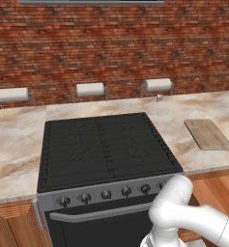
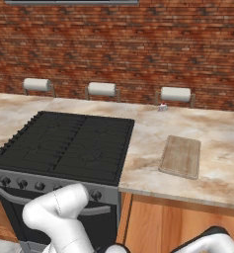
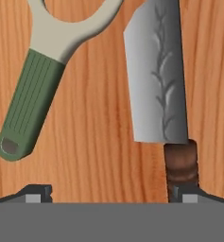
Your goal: Open the drawer on the right and place the cutting tools on the cutting board.
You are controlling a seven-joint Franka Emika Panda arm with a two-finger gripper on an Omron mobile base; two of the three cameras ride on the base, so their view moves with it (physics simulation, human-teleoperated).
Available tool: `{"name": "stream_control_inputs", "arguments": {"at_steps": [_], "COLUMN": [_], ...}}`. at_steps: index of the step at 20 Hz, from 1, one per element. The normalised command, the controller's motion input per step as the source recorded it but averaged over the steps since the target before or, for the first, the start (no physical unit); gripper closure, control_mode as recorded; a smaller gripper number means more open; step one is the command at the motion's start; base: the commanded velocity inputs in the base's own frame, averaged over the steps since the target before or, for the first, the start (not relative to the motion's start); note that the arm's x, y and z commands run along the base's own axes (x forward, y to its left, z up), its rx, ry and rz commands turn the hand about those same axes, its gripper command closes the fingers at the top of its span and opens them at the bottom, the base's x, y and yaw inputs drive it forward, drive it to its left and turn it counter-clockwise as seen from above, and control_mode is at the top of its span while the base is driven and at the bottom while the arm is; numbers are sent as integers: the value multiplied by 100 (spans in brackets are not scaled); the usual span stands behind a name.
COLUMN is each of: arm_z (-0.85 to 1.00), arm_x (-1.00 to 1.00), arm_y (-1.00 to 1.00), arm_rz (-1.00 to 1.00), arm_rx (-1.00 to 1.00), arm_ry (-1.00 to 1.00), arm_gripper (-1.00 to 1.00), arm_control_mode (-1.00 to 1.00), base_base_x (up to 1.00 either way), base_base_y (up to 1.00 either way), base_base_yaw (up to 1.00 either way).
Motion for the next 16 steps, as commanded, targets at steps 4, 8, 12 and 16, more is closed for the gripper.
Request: {"name": "stream_control_inputs", "arguments": {"at_steps": [4, 8, 12, 16], "arm_z": [0, 0, 0, 0], "arm_x": [39, 29, 3, -22], "arm_y": [-13, -34, -55, -48], "arm_rz": [0, 0, 0, 0], "arm_rx": [-4, -5, -7, -4], "arm_ry": [-4, 0, 0, 0], "arm_gripper": [-100, -100, -100, -100], "arm_control_mode": [-100, -100, -100, -100], "base_base_x": [0, 0, 0, 0], "base_base_y": [0, 0, 0, 0], "base_base_yaw": [0, 0, 0, 0]}}
